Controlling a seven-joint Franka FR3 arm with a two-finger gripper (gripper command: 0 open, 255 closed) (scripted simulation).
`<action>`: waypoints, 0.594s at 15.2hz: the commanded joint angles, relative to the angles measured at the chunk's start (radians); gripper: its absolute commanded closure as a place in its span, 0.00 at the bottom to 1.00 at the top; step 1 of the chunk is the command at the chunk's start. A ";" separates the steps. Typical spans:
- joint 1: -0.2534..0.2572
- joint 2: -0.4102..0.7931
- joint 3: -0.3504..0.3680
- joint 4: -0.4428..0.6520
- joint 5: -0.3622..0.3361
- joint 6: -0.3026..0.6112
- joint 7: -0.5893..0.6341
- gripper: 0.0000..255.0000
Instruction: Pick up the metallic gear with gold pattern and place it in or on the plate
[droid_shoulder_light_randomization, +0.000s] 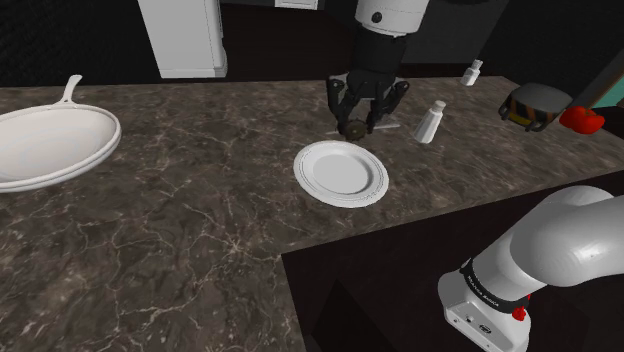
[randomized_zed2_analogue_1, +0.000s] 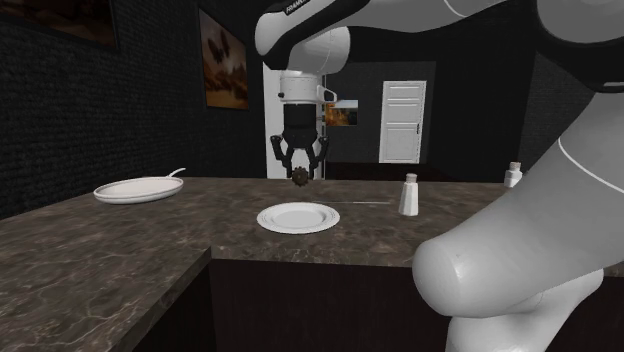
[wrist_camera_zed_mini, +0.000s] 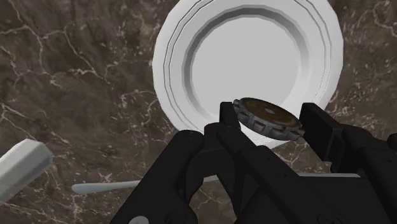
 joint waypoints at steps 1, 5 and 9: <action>0.000 0.011 0.012 -0.010 0.002 0.022 0.008 1.00; 0.004 0.009 0.021 -0.064 0.010 0.074 0.005 1.00; 0.007 0.011 0.032 -0.115 0.017 0.128 0.003 1.00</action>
